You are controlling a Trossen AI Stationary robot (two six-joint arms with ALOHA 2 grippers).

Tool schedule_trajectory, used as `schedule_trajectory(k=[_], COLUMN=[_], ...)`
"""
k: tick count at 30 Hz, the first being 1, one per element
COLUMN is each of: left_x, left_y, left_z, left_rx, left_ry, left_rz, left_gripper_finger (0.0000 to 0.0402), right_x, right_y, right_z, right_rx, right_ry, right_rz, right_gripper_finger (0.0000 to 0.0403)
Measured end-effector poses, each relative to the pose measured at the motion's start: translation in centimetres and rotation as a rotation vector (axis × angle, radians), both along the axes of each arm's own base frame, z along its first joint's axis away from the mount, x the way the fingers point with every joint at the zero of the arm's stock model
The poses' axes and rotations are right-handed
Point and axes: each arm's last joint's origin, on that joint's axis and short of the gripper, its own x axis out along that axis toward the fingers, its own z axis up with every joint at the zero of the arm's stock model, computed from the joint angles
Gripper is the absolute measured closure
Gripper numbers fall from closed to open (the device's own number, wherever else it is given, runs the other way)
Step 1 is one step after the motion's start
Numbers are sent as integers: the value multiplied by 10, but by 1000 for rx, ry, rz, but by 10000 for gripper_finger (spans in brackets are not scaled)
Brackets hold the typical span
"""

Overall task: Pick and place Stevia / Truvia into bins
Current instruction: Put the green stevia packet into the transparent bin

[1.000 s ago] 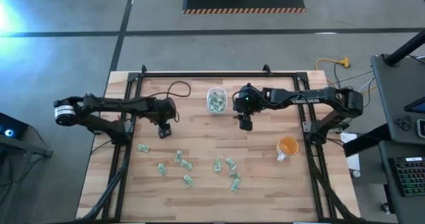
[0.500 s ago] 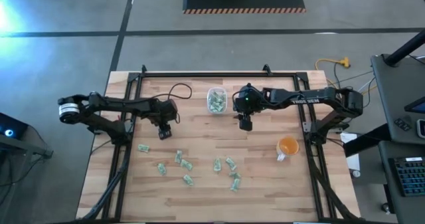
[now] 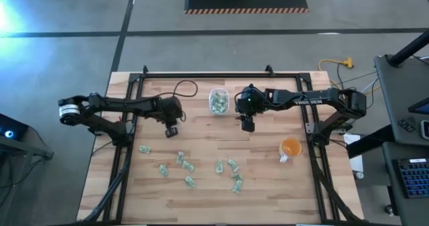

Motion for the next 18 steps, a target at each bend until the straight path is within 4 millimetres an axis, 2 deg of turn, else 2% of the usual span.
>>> schedule_trajectory(k=[8,14,18], left_x=[29,51,64], left_y=[10,19,24], left_z=[23,48,50], left_rx=[204,399,501], left_ry=[-322,-645,-746], left_rz=[-115,-146,-171], left_gripper_finger=[394,394,394], right_x=[0,0,-1], right_y=[0,0,0], right_z=[0,0,-1], right_rx=[-1,0,3], right_ry=[0,1,12], right_rz=[2,0,0], right_gripper_finger=[266,265,270])
